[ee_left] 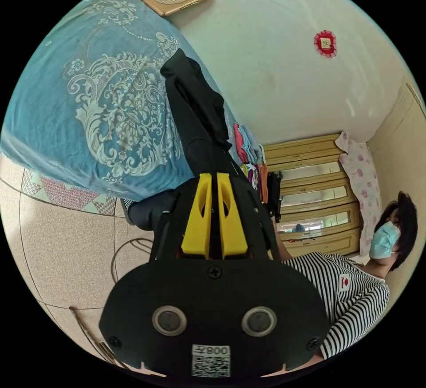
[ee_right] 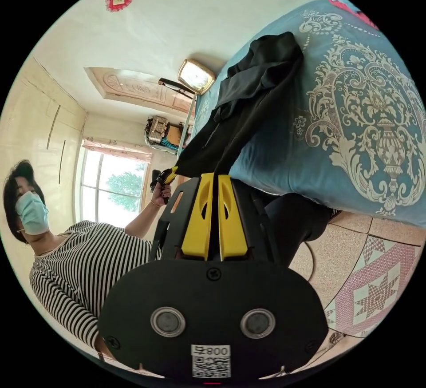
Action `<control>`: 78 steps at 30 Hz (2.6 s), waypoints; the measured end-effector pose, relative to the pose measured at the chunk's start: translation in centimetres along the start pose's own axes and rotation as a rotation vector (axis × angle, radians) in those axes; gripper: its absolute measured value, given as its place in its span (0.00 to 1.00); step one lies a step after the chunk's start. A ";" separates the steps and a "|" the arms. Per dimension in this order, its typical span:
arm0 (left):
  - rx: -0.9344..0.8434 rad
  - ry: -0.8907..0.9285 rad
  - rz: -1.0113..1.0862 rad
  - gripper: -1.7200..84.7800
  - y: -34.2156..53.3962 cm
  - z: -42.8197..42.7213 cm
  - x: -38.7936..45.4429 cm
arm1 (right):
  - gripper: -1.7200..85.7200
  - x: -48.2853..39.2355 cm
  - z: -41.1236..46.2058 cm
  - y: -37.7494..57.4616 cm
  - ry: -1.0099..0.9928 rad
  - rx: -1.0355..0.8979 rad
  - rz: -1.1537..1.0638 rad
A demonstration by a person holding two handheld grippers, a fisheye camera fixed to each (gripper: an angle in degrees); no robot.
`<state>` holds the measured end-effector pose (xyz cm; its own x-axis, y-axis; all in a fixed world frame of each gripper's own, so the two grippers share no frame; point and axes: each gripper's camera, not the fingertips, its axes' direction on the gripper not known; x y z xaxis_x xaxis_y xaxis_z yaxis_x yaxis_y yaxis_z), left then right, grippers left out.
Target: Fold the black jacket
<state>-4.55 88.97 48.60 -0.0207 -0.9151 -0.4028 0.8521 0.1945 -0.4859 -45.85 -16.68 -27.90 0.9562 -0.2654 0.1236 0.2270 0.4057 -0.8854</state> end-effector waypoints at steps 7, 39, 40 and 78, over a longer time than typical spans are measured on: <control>0.035 0.073 0.045 0.05 6.9 -4.7 2.0 | 0.03 -2.8 -4.6 7.7 -0.082 0.020 -0.050; 0.201 0.342 0.041 0.05 -1.2 -5.0 6.7 | 0.04 -2.8 -12.2 5.0 -0.315 0.221 -0.099; 0.204 0.338 0.041 0.05 -3.2 -4.4 7.1 | 0.04 -2.4 -12.5 3.1 -0.305 0.236 -0.088; 0.133 0.033 -0.251 0.09 -38.9 17.6 5.7 | 0.05 21.8 -4.7 -35.6 -0.243 0.199 0.330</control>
<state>-28.60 69.96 78.83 -0.2548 -0.9164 -0.3088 0.8791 -0.0865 -0.4688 -33.92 -41.01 4.25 0.9936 0.1094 -0.0284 -0.0889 0.6006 -0.7946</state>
